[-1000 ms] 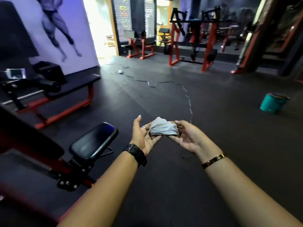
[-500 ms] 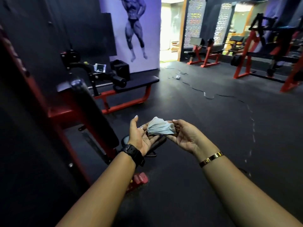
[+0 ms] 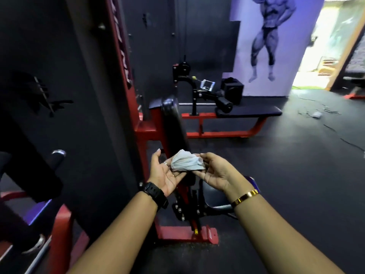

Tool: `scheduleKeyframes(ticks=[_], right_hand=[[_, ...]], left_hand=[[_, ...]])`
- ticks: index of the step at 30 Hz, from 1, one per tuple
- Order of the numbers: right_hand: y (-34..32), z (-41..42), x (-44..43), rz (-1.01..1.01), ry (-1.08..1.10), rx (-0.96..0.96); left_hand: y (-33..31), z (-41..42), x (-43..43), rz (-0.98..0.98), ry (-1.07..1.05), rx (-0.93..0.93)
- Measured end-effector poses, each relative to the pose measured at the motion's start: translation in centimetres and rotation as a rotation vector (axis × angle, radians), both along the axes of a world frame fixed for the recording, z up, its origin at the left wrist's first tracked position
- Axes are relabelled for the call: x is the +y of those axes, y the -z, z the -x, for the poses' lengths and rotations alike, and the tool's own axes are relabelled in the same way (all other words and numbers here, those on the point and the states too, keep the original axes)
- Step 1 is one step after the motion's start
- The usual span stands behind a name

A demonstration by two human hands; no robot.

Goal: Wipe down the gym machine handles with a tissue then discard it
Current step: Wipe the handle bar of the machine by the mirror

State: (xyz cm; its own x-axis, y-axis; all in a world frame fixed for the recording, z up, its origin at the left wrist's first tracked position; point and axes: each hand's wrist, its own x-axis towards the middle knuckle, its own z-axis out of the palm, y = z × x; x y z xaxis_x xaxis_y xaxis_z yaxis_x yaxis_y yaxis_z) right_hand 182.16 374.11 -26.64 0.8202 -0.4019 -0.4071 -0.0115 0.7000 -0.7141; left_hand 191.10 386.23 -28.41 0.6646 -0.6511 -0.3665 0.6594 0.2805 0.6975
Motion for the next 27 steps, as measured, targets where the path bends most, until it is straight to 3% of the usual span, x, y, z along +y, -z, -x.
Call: scheduleKeyframes(ticks=[8, 17, 27], right_hand=[[-0.7, -6.2, -2.7, 0.003, -0.360, -0.012], [0.1, -11.4, 1.7, -0.012, -0.647, -0.010], [-0.1, -18.5, 8.0, 0.026, -0.834, -0.051]], left_hand=[[-0.3, -1.7, -0.2, 0.026, -0.335, 0.036], [-0.2, -2.1, 4.6, 0.054, -0.656, 0.048], [0.4, -7.4, 10.5, 0.034, -0.800, -0.026]])
